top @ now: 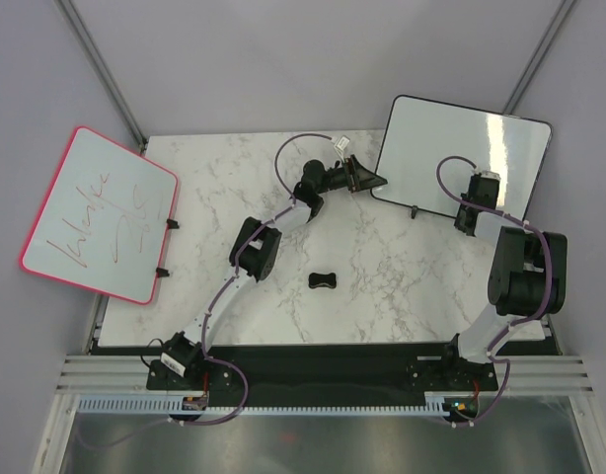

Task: Erase the whiteboard
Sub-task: Adjust the whiteboard stand at the center of the board.

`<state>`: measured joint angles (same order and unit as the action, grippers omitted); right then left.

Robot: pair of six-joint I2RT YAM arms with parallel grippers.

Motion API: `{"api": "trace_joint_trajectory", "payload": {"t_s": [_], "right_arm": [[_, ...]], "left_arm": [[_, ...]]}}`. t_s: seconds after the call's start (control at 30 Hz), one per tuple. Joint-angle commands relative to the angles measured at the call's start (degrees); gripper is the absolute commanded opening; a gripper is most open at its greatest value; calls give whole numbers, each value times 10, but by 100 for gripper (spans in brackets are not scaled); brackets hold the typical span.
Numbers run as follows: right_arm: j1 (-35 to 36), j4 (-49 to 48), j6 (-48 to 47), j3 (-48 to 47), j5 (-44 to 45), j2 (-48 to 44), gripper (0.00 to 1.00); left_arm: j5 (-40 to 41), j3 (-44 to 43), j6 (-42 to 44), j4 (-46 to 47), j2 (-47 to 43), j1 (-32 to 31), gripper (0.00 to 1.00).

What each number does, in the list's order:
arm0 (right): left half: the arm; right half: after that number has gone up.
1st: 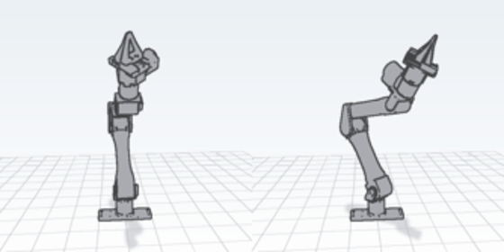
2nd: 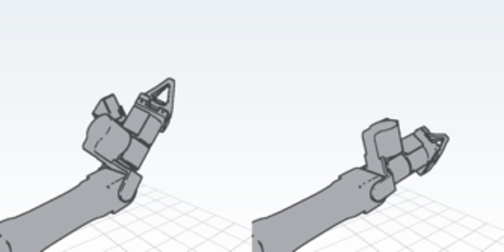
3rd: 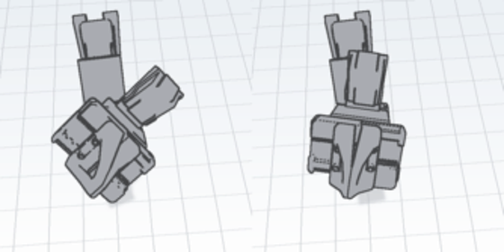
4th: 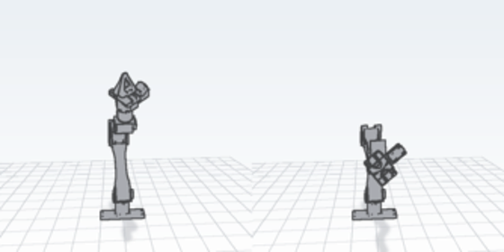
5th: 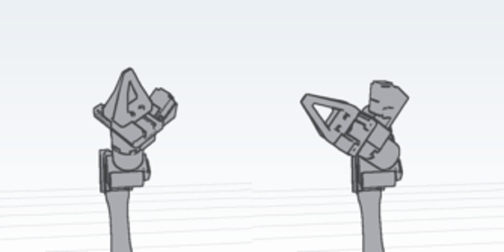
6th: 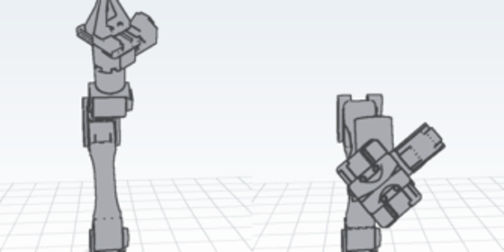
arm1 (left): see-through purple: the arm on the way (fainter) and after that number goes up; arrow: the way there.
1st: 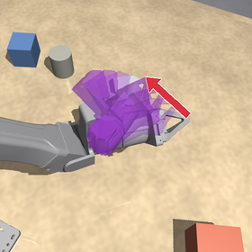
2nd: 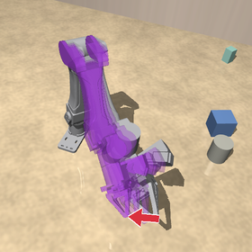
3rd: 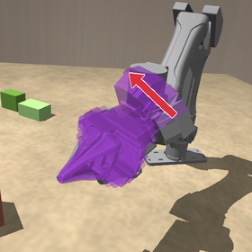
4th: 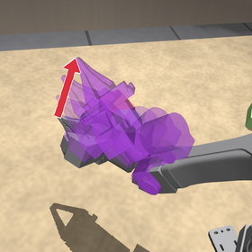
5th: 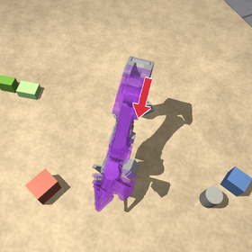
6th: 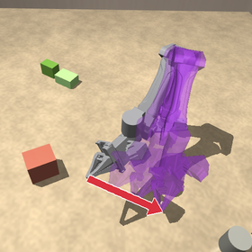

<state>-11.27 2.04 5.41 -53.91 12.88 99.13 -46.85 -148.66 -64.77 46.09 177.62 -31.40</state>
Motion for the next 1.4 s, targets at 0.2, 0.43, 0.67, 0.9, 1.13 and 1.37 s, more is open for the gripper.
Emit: {"api": "trace_joint_trajectory", "payload": {"t_s": [0.2, 0.43, 0.67, 0.9, 1.13, 1.37], "right_arm": [[5, 39, 71, 15, 10, -3, 0], [5, 43, 102, 39, 21, -3, 0], [4, 65, 145, 45, 21, -10, 0], [5, 74, 216, 78, 45, -35, 0], [5, 103, 295, 106, 77, -78, 0], [5, 136, 398, 165, 92, -110, 0]], "left_arm": [[8, 52, -38, 39, -24, -9, 99], [-9, 72, -2, -71, -51, -9, 99], [14, 48, 118, -293, -92, -9, 99], [47, 39, 215, -424, -132, -9, 99], [59, 34, 257, -473, -156, -9, 99], [87, 7, 316, -566, -177, -21, 99]]}}
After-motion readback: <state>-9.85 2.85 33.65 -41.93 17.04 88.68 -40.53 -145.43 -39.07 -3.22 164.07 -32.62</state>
